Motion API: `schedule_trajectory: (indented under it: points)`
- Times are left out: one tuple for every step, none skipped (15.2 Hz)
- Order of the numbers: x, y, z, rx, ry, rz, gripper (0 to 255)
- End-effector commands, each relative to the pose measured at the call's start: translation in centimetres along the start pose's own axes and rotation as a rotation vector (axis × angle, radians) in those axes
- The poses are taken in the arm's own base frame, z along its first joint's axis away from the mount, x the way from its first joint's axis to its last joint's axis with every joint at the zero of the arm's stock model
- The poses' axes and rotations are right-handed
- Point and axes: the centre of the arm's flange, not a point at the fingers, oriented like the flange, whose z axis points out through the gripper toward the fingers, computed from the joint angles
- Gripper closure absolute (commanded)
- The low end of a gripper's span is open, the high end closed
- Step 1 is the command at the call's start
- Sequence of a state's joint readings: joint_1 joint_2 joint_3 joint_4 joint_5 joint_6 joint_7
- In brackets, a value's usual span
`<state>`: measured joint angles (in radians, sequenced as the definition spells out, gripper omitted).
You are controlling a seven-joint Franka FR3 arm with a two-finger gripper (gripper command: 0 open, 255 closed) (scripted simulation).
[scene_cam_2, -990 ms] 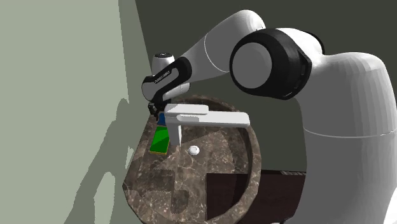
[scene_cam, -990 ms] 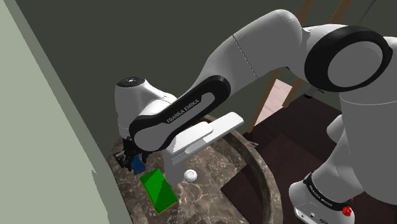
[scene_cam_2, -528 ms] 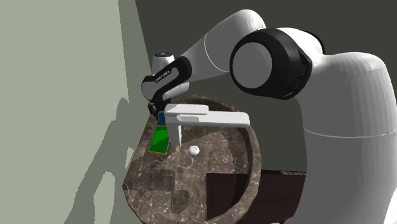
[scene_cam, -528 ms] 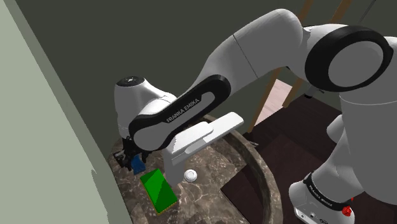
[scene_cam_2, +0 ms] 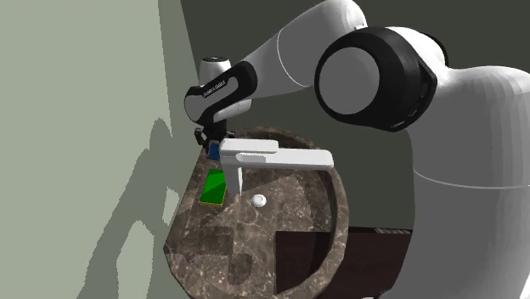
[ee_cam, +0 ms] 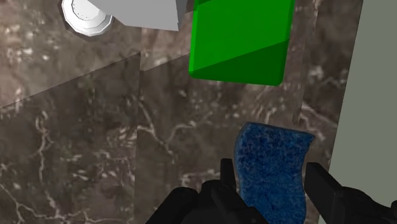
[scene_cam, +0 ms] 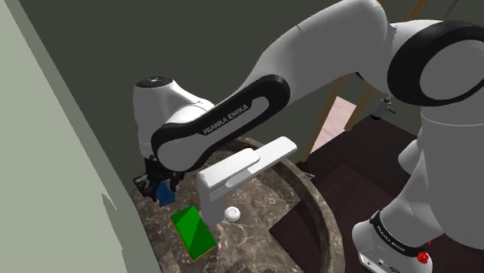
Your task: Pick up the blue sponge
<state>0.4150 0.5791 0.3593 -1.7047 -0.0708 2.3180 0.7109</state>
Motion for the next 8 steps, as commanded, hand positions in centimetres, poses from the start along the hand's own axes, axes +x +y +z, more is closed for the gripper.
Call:
schedule_trajectory:
  points:
    - [-0.1,0.0,-1.1,0.0,0.0,0.0,255]
    - [-0.1,-0.1,-1.6,0.0,0.0,0.0,255]
    - [-0.1,-0.2,-2.1,0.0,0.0,0.0,255]
    - [-0.2,-0.3,-2.7,0.0,0.0,0.0,255]
    - [-0.2,-0.3,-3.2,0.0,0.0,0.0,255]
    - [-0.2,-0.4,-3.7,0.0,0.0,0.0,255]
    - [-0.2,-0.4,-3.8,0.0,0.0,0.0,255]
    - [-0.2,-0.4,-3.8,0.0,0.0,0.0,255]
